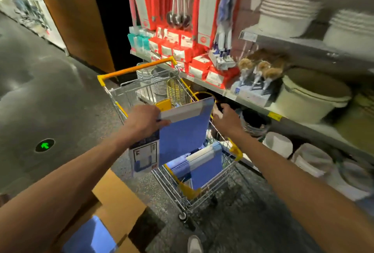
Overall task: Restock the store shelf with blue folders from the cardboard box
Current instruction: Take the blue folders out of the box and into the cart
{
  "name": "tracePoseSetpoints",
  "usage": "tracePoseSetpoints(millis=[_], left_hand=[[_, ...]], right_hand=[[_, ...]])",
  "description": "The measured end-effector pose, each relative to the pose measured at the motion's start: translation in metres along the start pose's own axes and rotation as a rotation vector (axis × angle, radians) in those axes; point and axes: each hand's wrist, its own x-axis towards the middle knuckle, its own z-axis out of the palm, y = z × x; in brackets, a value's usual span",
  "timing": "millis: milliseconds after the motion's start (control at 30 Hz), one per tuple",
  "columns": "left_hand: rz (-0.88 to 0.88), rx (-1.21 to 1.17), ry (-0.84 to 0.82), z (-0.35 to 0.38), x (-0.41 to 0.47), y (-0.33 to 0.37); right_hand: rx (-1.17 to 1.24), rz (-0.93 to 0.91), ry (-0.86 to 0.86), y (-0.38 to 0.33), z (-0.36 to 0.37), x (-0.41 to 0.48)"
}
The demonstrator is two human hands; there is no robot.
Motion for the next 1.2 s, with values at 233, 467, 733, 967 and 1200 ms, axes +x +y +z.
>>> tracePoseSetpoints(millis=[233,467,733,967,1200], left_hand=[[0.032,0.023,-0.03,0.043,0.077,0.064],[0.006,-0.042,-0.085,0.098,0.124,0.096],[0.003,-0.076,-0.121,0.136,0.132,0.109],[0.053,-0.14,-0.173,0.172,0.114,0.095],[0.03,-0.248,-0.193,0.211,0.099,0.107]], right_hand=[[0.422,0.368,-0.225,0.079,0.025,0.041],[0.855,0.661,-0.367,0.119,0.059,0.076],[1.158,0.928,-0.304,0.137,0.102,0.086],[1.191,1.071,-0.252,0.141,0.127,0.094],[1.108,1.068,-0.083,0.162,0.146,0.095]])
